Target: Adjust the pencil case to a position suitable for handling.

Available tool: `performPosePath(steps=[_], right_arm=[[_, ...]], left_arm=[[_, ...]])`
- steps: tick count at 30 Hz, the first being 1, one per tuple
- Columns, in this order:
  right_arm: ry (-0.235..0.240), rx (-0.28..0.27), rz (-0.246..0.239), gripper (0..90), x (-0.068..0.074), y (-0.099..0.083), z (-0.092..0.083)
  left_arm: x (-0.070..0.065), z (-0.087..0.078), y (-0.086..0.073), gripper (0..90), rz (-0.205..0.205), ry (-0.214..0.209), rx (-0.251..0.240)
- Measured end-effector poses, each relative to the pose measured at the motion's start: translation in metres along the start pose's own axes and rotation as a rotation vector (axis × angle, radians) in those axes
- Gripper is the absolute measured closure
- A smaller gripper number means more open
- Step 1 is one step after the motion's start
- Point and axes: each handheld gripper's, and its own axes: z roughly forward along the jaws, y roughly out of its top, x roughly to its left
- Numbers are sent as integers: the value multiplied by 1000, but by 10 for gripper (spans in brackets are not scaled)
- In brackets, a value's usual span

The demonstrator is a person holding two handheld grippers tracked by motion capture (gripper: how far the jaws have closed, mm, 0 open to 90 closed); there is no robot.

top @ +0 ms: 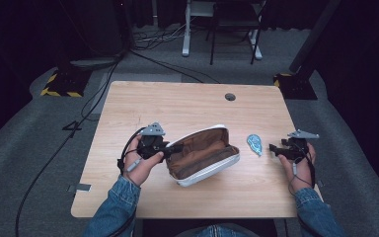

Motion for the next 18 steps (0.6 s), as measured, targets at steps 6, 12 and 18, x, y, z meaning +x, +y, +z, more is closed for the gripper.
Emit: performPosePath(steps=[6,12,18], right_arm=[[0,0,-1,333,0,0,0],[-1,0,-1,333,0,0,0],[-1,0,-1,333,0,0,0]], left_arm=[[-8,5,-2,842,31,-30,33],[-14,13,-4,841,63,-65,71],[-19,19,-4,840,88,-98,109]])
